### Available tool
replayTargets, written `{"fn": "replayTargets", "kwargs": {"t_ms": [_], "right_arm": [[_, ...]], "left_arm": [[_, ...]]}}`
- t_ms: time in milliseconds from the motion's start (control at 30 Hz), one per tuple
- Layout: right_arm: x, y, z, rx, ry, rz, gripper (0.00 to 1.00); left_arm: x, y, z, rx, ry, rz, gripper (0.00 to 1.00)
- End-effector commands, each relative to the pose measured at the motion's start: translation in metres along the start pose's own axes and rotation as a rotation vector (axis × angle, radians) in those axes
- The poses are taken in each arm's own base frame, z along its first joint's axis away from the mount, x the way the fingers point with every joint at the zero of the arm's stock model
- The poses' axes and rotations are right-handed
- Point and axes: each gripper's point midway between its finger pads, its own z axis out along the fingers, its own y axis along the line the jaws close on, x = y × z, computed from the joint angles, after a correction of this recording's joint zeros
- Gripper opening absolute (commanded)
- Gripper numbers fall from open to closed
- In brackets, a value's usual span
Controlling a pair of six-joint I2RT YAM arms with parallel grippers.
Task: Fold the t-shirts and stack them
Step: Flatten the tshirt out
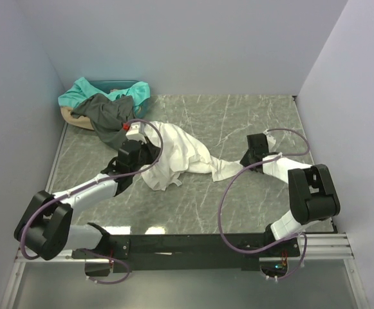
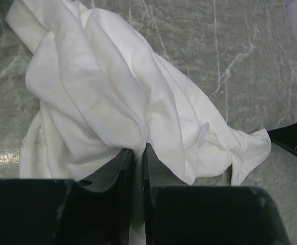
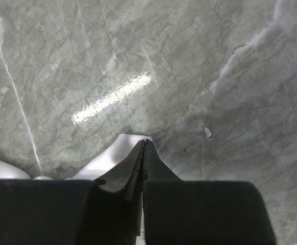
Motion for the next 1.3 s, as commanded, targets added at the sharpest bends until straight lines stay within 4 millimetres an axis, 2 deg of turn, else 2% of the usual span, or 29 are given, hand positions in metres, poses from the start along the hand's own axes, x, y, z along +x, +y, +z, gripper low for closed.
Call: {"fn": "replayTargets", "kwargs": {"t_ms": [0,100,200,233,267,300,400,433,467,533,567,667,733,767,800,867,900,1000,1033,1067,1100,1133,1200,1233,1267], "right_arm": [[-0.006,0.001,-0.001,0.01,-0.003,-0.008,0.0],[-0.01,0.005,-0.005,-0.016,-0.017,-0.007,0.0],[-0.025,0.011,-0.021,-0.043,-0.065,-0.006,0.0],[-0.04,0.017,-0.034,-0.067,-0.11,0.0,0.0],[-0.046,0.015,-0.041,-0.057,-0.133,0.001,0.0],[-0.062,0.02,-0.056,-0.081,-0.186,0.012,0.0],[-0.082,0.016,-0.08,-0.071,-0.249,0.012,0.0],[-0.096,0.018,-0.097,-0.093,-0.298,0.018,0.0],[-0.1,0.017,-0.105,-0.095,-0.314,0.017,0.0],[-0.111,0.018,-0.12,-0.12,-0.36,0.023,0.0],[-0.112,0.019,-0.122,-0.129,-0.36,0.017,0.0],[-0.11,0.027,-0.117,-0.16,-0.335,-0.001,0.0],[-0.102,0.027,-0.102,-0.147,-0.295,-0.015,0.0],[-0.1,0.029,-0.097,-0.148,-0.284,-0.017,0.0],[-0.092,0.027,-0.087,-0.137,-0.253,-0.025,0.0],[-0.086,0.03,-0.078,-0.15,-0.229,-0.031,0.0],[-0.081,0.029,-0.073,-0.145,-0.211,-0.034,0.0],[-0.074,0.03,-0.068,-0.163,-0.195,-0.042,0.0],[-0.074,0.03,-0.068,-0.162,-0.198,-0.047,0.0],[-0.074,0.029,-0.067,-0.159,-0.199,-0.046,0.0],[-0.072,0.029,-0.065,-0.16,-0.196,-0.047,0.0],[-0.071,0.029,-0.064,-0.162,-0.194,-0.049,0.0],[-0.069,0.031,-0.061,-0.172,-0.184,-0.053,0.0],[-0.068,0.032,-0.061,-0.178,-0.179,-0.053,0.0],[-0.068,0.032,-0.06,-0.178,-0.179,-0.054,0.0]], "left_arm": [[-0.011,0.006,-0.005,-0.005,-0.032,0.015,0.07],[-0.022,0.013,-0.006,-0.014,-0.055,-0.001,0.07],[-0.038,0.009,-0.004,-0.022,-0.075,0.012,0.06],[-0.038,0.01,-0.004,-0.039,-0.059,0.022,0.04],[-0.053,0.002,-0.002,-0.027,-0.082,0.037,0.03],[-0.058,-0.001,-0.002,-0.027,-0.086,0.043,0.02],[-0.085,-0.014,-0.009,-0.005,-0.139,0.059,0.01],[-0.091,-0.019,-0.012,0.007,-0.151,0.063,0.01],[-0.102,-0.025,-0.015,0.02,-0.167,0.072,0.01],[-0.111,-0.032,-0.018,0.032,-0.173,0.09,0.01],[-0.119,-0.036,-0.019,0.035,-0.184,0.1,0.01],[-0.125,-0.033,-0.017,0.003,-0.182,0.122,0.01],[-0.126,-0.031,-0.01,-0.003,-0.18,0.134,0.01],[-0.122,-0.03,-0.001,0.003,-0.159,0.14,0.02],[-0.124,-0.021,0.006,-0.015,-0.154,0.14,0.02],[-0.129,-0.009,0.018,-0.054,-0.146,0.128,0.04],[-0.124,0.012,0.032,-0.118,-0.121,0.119,0.06],[-0.112,0.034,0.047,-0.206,-0.088,0.111,0.35],[-0.102,0.04,0.048,-0.22,-0.076,0.091,0.57],[-0.098,0.043,0.047,-0.227,-0.078,0.076,0.68],[-0.091,0.045,0.046,-0.23,-0.077,0.06,0.72],[-0.073,0.055,0.043,-0.254,-0.056,0.051,0.8],[-0.059,0.046,0.037,-0.245,-0.068,0.035,0.81],[-0.041,0.055,0.032,-0.293,-0.061,0.035,0.81],[-0.028,0.039,0.029,-0.264,-0.055,0.054,0.81]]}}
